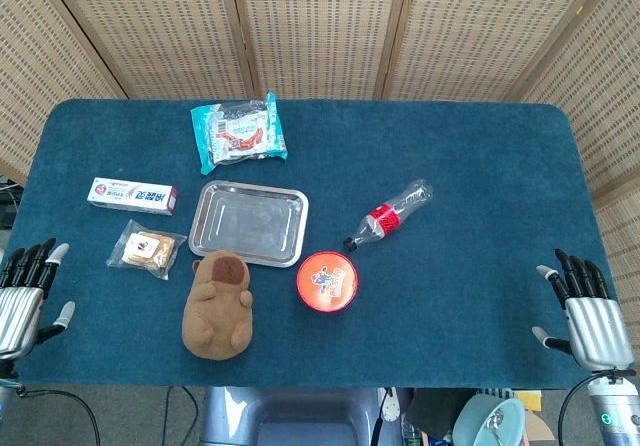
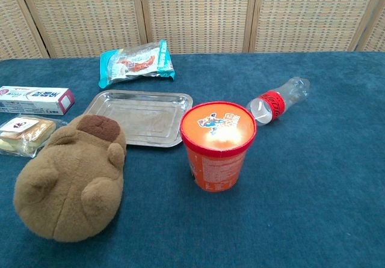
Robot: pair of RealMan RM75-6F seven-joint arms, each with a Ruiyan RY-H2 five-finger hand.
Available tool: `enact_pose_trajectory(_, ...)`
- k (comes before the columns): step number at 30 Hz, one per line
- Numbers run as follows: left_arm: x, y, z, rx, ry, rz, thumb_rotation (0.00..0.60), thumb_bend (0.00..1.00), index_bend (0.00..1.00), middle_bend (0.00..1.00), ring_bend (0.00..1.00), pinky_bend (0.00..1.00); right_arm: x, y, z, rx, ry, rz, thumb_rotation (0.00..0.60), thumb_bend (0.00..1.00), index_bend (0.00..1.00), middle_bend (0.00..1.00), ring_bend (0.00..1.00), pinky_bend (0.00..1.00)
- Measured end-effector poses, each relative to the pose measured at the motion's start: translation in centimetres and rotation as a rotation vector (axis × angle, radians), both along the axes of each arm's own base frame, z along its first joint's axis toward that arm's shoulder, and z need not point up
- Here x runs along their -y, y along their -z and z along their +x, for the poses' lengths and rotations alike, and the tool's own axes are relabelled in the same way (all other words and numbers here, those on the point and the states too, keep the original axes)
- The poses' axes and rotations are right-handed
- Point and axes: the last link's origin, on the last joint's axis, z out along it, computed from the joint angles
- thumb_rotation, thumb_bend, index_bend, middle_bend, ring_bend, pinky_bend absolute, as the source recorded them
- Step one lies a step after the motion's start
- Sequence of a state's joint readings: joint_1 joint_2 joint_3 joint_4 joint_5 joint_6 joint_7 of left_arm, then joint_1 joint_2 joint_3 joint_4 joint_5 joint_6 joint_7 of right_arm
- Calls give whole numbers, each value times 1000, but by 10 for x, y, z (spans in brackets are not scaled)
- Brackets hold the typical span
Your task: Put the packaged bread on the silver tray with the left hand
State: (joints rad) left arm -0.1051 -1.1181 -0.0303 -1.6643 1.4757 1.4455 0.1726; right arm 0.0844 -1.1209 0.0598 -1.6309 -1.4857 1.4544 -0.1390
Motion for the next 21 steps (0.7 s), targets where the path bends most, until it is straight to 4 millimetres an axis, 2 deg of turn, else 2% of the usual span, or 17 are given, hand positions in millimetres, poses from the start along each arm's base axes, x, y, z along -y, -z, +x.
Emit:
enact_pose_trajectory(8, -11, 3, 7, -1, 25, -18, 600, 383, 0, 0, 0, 0, 3, -1, -2, 1, 13, -1, 600, 90, 165, 0, 0, 0)
enact_pose_trajectory(21, -15, 11, 12, -6, -27, -89, 600, 383, 0, 0, 0, 0, 1, -5, -8, 12, 13, -16, 600, 90, 165, 0, 0, 0)
